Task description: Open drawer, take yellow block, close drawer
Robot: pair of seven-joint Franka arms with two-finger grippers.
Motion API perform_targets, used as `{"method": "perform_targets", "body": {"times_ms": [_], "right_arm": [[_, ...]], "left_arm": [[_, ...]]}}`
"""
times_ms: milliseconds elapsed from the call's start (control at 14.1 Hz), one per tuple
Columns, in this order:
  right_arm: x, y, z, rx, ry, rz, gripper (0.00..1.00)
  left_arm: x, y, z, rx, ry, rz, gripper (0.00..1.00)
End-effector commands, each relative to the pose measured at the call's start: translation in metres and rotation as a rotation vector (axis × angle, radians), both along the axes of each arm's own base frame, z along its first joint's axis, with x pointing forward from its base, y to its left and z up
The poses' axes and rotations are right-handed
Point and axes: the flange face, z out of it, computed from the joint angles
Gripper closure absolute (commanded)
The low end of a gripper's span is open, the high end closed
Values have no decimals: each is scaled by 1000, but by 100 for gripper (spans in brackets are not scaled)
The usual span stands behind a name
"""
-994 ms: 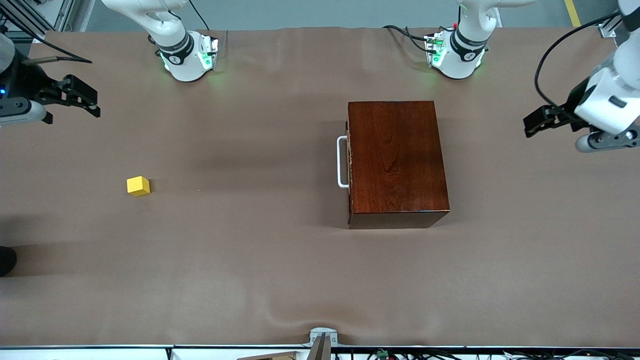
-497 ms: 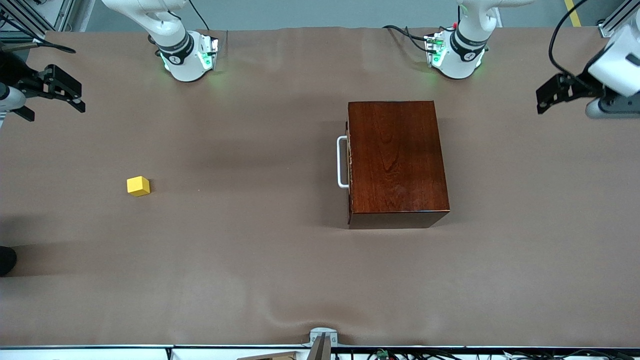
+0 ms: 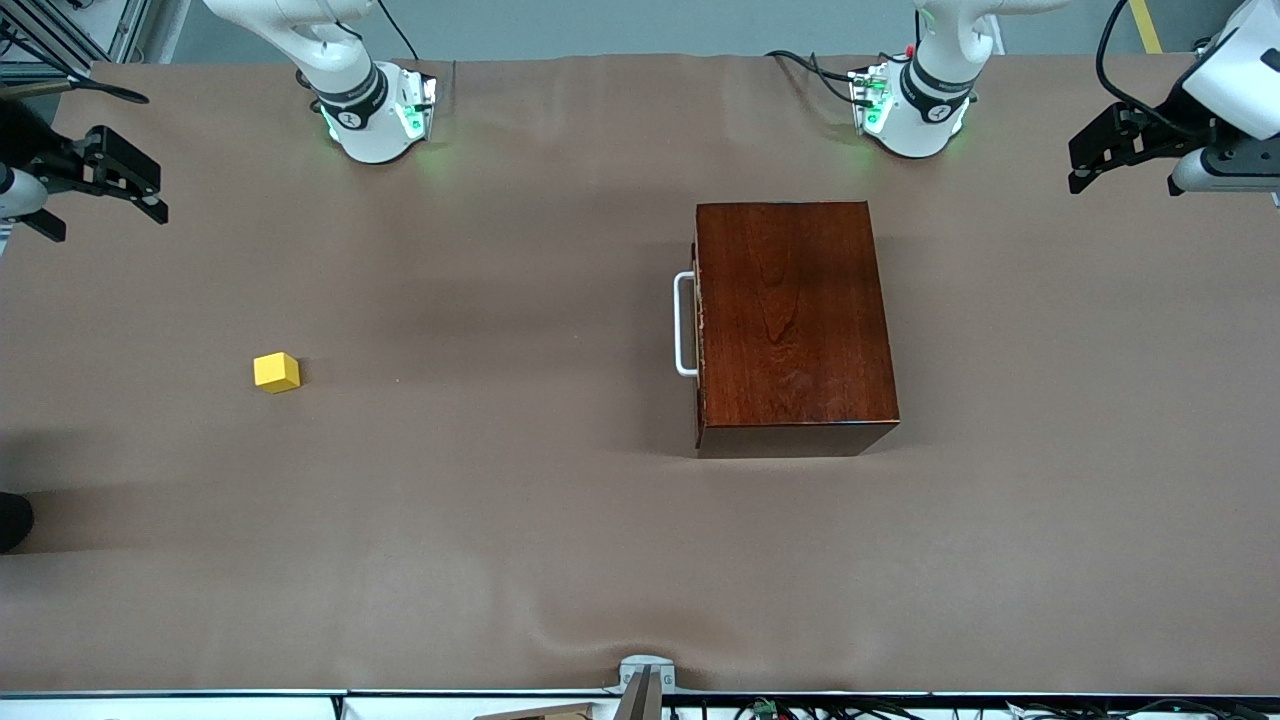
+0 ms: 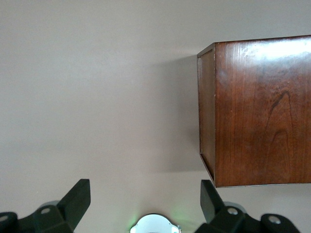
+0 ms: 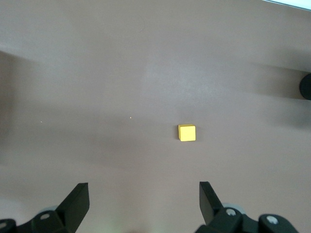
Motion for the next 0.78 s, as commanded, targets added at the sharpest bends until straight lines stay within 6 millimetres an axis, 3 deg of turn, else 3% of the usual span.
{"method": "perform_targets", "body": {"times_ms": [0, 710], "right_arm": [[-1, -3, 6, -16, -3, 9, 0], [-3, -1, 5, -31, 14, 9, 0]], "left_arm": [[-7, 3, 4, -23, 3, -14, 0], [1, 7, 3, -27, 3, -6, 0]]}}
